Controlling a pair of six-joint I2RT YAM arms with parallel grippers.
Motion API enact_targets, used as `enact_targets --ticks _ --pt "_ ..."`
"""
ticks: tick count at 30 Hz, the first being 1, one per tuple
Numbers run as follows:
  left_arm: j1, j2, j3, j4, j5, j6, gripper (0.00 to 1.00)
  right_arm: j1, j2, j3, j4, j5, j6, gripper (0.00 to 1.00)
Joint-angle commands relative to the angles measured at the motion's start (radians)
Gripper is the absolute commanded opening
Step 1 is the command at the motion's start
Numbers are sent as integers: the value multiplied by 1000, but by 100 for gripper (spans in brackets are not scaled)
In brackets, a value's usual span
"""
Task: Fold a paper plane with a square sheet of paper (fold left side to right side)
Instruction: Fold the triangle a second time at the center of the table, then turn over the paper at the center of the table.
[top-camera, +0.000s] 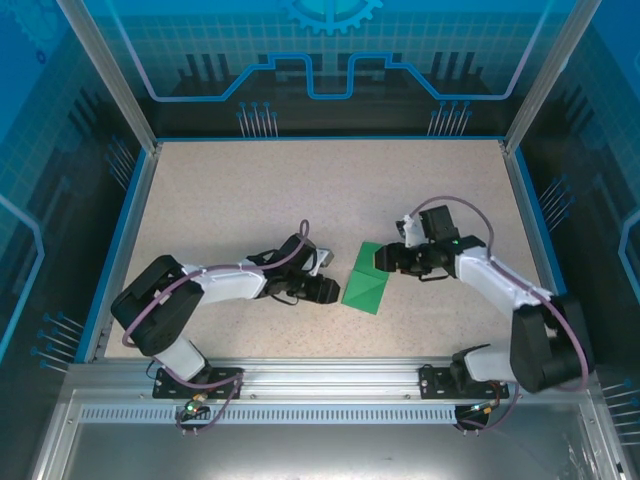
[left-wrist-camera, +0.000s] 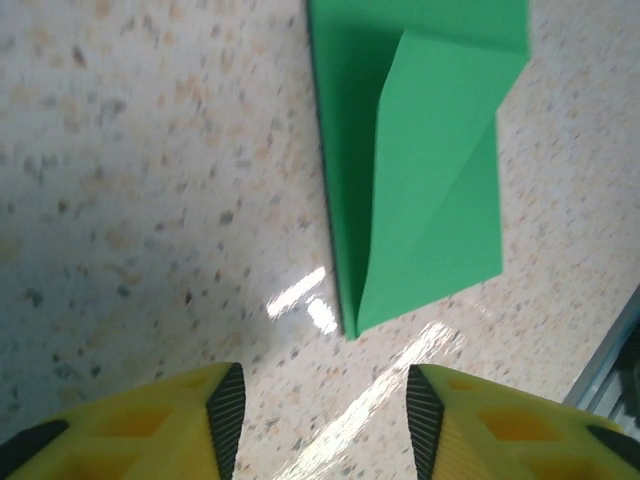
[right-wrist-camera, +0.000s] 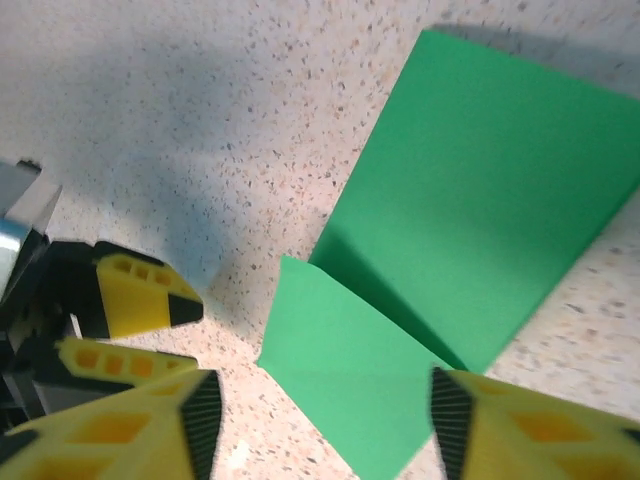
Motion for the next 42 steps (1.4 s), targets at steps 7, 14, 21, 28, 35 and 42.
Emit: enact_targets --ticks 7,14,21,28,35,42 --pt "12 157 192 44 -1 49 53 -63 -180 -157 1 -47 2 76" --pt "12 250 270 56 40 58 48 -66 -214 -188 -2 -71 1 76" --pt "12 274 302 38 34 72 26 -67 -179 -197 8 -109 3 79" --pt "11 221 260 41 -11 80 8 -66 -112 -210 81 -172 50 83" --pt "12 188 233 52 -21 69 8 -51 -6 -211 211 -236 125 82" --pt "12 178 221 55 -22 67 8 -18 126 -164 300 -264 173 73"
